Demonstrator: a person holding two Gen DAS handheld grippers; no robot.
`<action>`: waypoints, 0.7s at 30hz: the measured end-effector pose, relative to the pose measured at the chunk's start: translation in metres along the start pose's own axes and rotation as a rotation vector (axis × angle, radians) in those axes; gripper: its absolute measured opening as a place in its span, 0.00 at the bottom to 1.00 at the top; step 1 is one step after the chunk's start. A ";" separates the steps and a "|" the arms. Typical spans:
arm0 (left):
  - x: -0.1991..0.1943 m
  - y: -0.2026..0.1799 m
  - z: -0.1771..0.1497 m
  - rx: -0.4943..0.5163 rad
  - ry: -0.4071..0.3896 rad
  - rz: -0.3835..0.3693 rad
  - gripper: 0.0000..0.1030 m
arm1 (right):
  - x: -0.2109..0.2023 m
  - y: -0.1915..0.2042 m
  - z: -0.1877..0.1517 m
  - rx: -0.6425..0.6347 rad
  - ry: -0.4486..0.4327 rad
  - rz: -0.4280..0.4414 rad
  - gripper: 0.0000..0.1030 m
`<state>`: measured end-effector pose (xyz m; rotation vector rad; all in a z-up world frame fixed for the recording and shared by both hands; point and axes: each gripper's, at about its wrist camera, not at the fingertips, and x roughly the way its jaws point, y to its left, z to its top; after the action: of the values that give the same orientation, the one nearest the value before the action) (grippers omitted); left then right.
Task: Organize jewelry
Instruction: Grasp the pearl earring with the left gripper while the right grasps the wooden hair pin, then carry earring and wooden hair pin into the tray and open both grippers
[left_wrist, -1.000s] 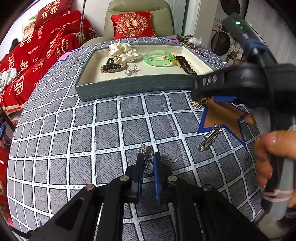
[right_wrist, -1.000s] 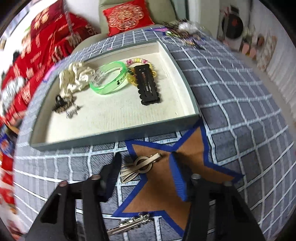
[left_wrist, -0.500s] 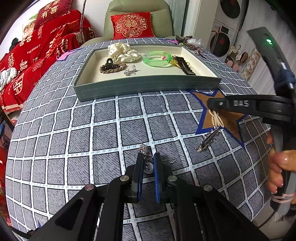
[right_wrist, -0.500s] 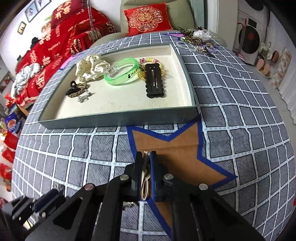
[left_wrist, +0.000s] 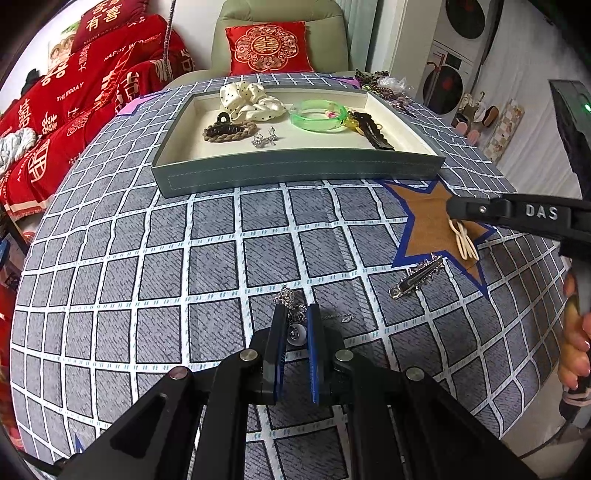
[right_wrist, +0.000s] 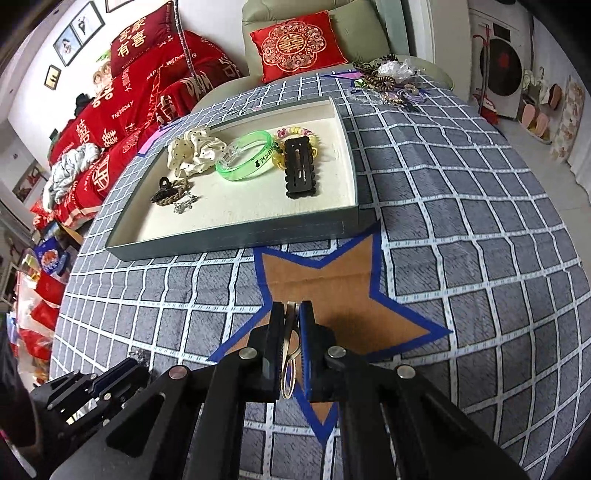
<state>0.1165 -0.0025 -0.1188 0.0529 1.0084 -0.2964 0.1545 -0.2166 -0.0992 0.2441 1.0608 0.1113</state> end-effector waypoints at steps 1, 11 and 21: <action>0.000 0.000 0.000 -0.001 0.001 0.001 0.17 | -0.002 -0.001 -0.001 0.005 0.001 0.006 0.08; -0.008 0.000 0.000 0.001 -0.010 0.011 0.18 | -0.017 -0.011 -0.013 0.031 -0.007 0.034 0.08; -0.019 0.001 0.001 0.007 -0.024 0.022 0.18 | -0.030 -0.023 -0.018 0.055 -0.019 0.061 0.08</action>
<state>0.1086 0.0026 -0.1025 0.0663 0.9823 -0.2795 0.1238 -0.2420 -0.0882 0.3266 1.0389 0.1352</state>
